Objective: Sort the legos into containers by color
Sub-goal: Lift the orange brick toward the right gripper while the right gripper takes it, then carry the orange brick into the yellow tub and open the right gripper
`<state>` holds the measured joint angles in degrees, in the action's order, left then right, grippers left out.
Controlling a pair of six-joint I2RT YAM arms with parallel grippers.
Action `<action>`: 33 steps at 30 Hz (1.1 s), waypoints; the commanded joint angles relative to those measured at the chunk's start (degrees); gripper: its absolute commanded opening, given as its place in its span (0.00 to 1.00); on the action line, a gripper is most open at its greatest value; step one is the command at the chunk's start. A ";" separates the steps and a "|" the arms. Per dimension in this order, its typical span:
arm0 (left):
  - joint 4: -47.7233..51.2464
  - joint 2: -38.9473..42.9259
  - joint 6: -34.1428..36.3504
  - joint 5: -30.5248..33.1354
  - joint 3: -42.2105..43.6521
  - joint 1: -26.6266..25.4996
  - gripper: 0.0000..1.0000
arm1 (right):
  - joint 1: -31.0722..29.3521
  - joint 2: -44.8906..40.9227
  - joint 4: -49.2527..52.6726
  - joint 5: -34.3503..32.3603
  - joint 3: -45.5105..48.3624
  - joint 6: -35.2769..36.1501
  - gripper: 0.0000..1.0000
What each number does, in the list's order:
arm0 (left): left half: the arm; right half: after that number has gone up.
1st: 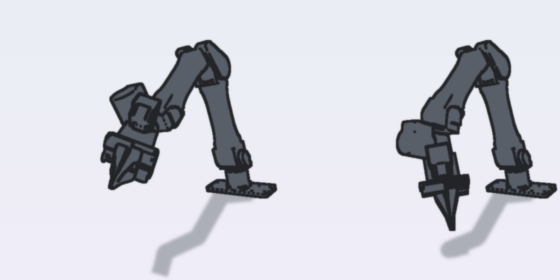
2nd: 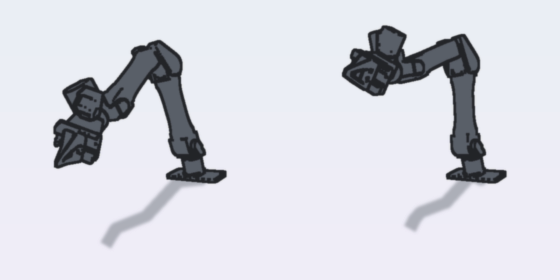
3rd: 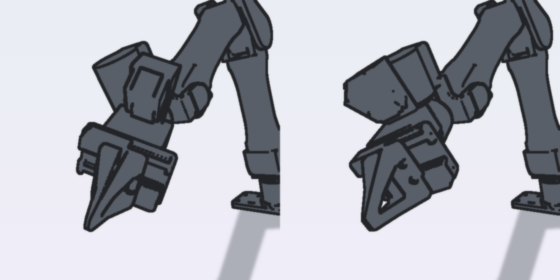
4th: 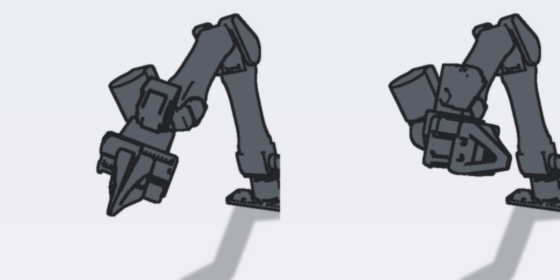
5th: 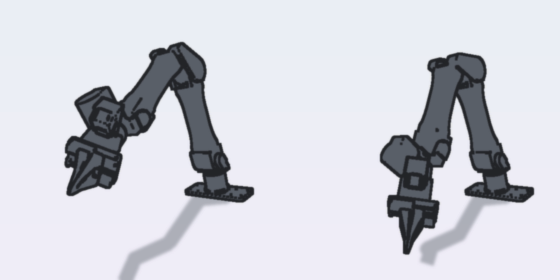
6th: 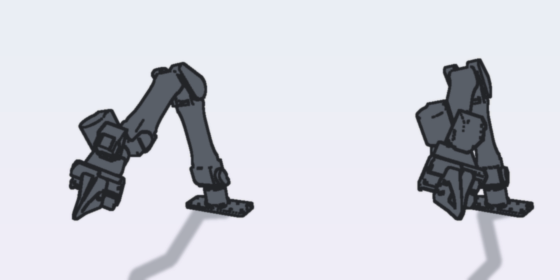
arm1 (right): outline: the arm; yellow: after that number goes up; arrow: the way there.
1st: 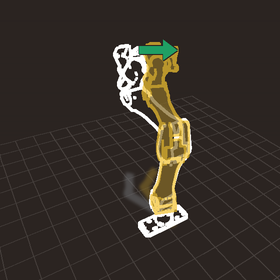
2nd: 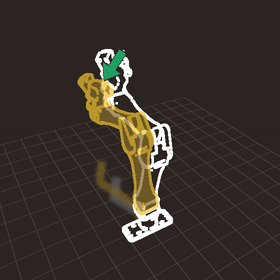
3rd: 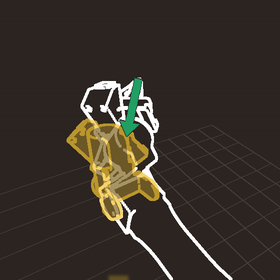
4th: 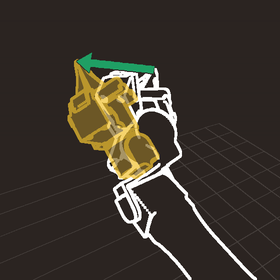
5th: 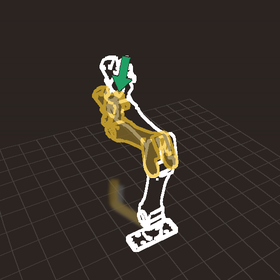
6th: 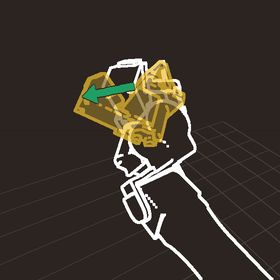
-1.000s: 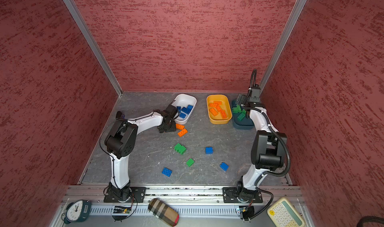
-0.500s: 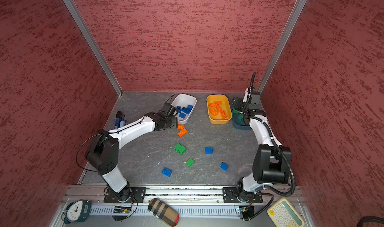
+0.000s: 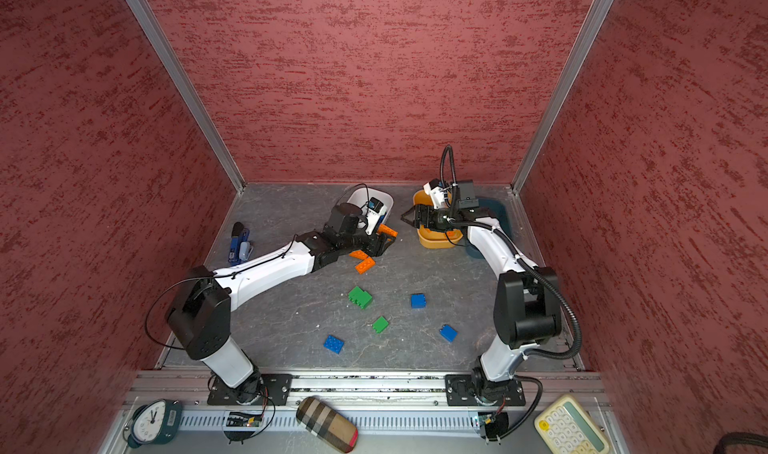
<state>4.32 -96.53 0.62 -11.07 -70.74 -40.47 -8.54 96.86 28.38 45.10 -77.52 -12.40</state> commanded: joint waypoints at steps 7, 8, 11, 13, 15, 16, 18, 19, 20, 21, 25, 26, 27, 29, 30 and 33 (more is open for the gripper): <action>-11.48 -4.10 12.70 -11.82 -2.31 -0.31 0.50 | -0.43 -1.52 10.09 8.53 -1.00 3.94 0.68; -10.98 -4.46 13.26 -12.00 -2.84 -0.45 0.49 | -0.54 -1.42 10.24 8.79 -1.05 3.93 0.62; -9.97 -5.28 15.11 -11.56 -3.93 -0.91 0.49 | -0.75 -1.43 10.64 11.43 -1.10 4.92 0.46; -8.79 -5.64 16.32 -11.35 -4.40 -1.18 0.50 | -0.85 -1.39 10.47 12.76 -1.05 5.42 0.38; -8.45 -5.77 16.90 -10.71 -4.56 -1.47 0.49 | -0.94 -1.09 10.11 13.56 -1.04 5.30 0.31; -8.52 -5.86 17.00 -10.35 -4.53 -1.54 0.49 | -0.99 -0.93 9.94 14.30 -1.13 5.41 0.27; -8.27 -6.11 17.05 -10.22 -4.74 -1.54 0.49 | -1.17 -0.87 10.11 14.97 -1.31 6.02 0.18; -8.17 -6.21 17.00 -10.18 -4.84 -1.54 0.49 | -1.18 -0.84 10.18 14.89 -1.34 6.33 0.12; -8.17 -6.30 16.94 -10.03 -4.94 -1.54 0.49 | -1.20 -0.94 10.16 14.33 -1.41 6.42 0.11; -8.14 -6.39 16.95 -10.02 -5.15 -1.45 0.49 | -1.15 -1.04 9.99 13.78 -1.32 6.42 0.05; -7.41 -6.39 16.67 -9.23 -6.04 -1.29 0.51 | -1.22 -1.42 8.06 9.92 -1.13 5.23 0.00; -7.34 -6.32 16.35 -8.36 -6.12 -1.37 0.55 | -1.12 -1.57 6.83 8.32 -0.95 4.47 0.00; -7.32 -6.24 15.45 -6.88 -6.17 -1.35 0.65 | -0.99 -1.84 4.82 5.68 -0.55 3.04 0.00; -7.38 -6.13 13.01 -2.57 -6.08 -1.35 0.95 | -0.31 -2.33 0.66 0.20 0.50 0.39 0.00; -7.27 -5.91 11.95 -0.67 -5.87 -1.36 1.00 | 0.32 -2.30 -1.64 -3.33 1.08 -1.53 0.00; -8.75 -4.52 9.72 4.60 -3.54 -1.29 0.99 | 2.71 -0.84 -6.43 -12.55 1.75 -5.52 0.00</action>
<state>-2.09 -102.10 13.54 -13.06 -75.24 -41.80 -8.12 96.12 29.58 44.49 -76.60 -14.09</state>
